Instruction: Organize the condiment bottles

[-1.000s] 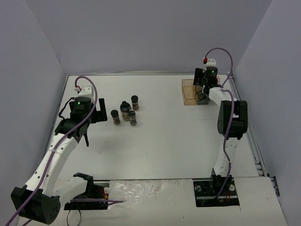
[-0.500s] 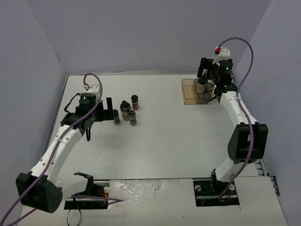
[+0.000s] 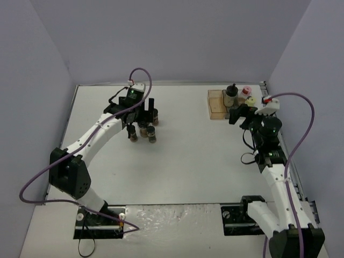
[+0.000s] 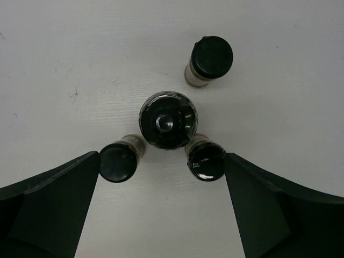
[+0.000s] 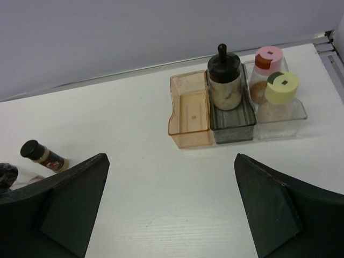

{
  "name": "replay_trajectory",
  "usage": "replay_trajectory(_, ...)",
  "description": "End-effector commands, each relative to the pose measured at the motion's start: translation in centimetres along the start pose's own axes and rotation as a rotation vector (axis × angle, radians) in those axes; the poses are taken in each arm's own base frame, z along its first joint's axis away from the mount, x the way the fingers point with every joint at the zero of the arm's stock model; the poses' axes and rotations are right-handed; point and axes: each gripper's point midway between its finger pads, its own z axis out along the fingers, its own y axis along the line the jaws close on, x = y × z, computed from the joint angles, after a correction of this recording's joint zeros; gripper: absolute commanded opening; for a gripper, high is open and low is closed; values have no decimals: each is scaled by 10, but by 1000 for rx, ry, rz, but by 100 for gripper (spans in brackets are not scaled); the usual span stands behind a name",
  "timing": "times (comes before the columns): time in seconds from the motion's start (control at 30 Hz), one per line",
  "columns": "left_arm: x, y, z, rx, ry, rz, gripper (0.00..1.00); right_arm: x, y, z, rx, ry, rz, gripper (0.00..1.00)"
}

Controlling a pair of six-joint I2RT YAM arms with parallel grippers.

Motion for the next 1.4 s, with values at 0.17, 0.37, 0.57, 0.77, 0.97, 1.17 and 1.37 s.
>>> replay_trajectory(0.17, -17, 0, 28, -77, 6, -13, 93, -3, 13, -16, -64, -67, 25, 99)
replay_trajectory(0.37, -10, 0, 47, -79, 49, -7, 89, 1, 11, -16, -58, -63, 24, 99)
replay_trajectory(0.57, 1, -1, 62, -58, 102, -28, 78, 3, 9, -15, -48, -54, 20, 100)
replay_trajectory(0.77, 1, -3, 66, -44, 117, -45, 63, 5, 6, -15, -36, -51, 18, 100)
replay_trajectory(0.97, -11, -6, 64, -35, 99, -41, 35, 5, 5, -16, -29, -53, 15, 100)
replay_trajectory(1.17, -41, -9, 40, -15, 43, -10, 16, 2, 6, -18, -29, -58, 14, 100)
replay_trajectory(1.37, -74, -34, -11, 64, -44, 51, 12, -6, 9, -22, -40, -73, 15, 100)
